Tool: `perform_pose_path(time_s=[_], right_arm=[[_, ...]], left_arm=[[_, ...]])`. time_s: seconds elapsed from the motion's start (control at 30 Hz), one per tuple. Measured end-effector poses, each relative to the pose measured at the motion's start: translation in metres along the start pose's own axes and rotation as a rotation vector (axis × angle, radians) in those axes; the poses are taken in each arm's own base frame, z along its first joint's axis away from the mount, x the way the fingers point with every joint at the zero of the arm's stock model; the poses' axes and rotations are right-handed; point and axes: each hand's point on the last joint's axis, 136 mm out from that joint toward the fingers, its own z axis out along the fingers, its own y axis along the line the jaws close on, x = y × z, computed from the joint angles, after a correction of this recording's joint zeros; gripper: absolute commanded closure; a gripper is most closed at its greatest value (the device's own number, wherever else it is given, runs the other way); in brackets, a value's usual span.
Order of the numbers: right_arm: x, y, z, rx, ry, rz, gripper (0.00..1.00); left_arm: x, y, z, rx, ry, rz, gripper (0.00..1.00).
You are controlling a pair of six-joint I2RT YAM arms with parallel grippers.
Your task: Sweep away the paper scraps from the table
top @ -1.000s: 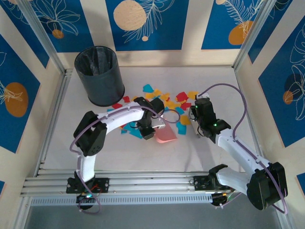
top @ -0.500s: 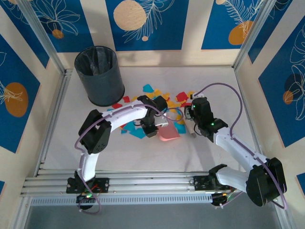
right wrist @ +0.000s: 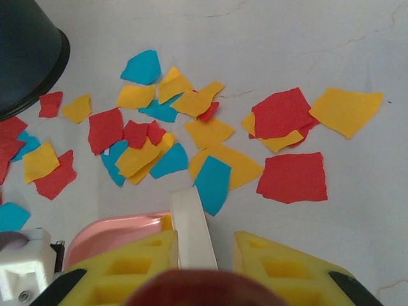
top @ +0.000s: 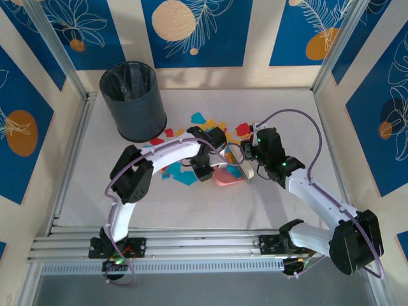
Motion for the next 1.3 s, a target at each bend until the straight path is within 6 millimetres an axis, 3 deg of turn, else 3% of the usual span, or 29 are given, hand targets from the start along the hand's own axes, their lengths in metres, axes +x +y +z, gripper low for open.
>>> perform_pose_path(time_s=[0.37, 0.67, 0.97, 1.3], right_arm=[[-0.003, 0.006, -0.005, -0.016, 0.004, -0.03, 1.0], [-0.025, 0.005, -0.019, 0.003, -0.09, -0.032, 1.0], [-0.052, -0.019, -0.013, 0.153, -0.213, -0.005, 1.0], [-0.071, -0.07, 0.01, 0.407, -0.266, -0.001, 1.0]], left_arm=[[-0.003, 0.008, 0.0, -0.022, -0.018, -0.019, 1.0], [0.012, 0.013, 0.004, -0.031, -0.029, -0.065, 1.0], [0.036, 0.025, 0.0, -0.035, -0.032, -0.125, 1.0], [0.042, 0.029, -0.003, -0.04, -0.043, -0.141, 1.0]])
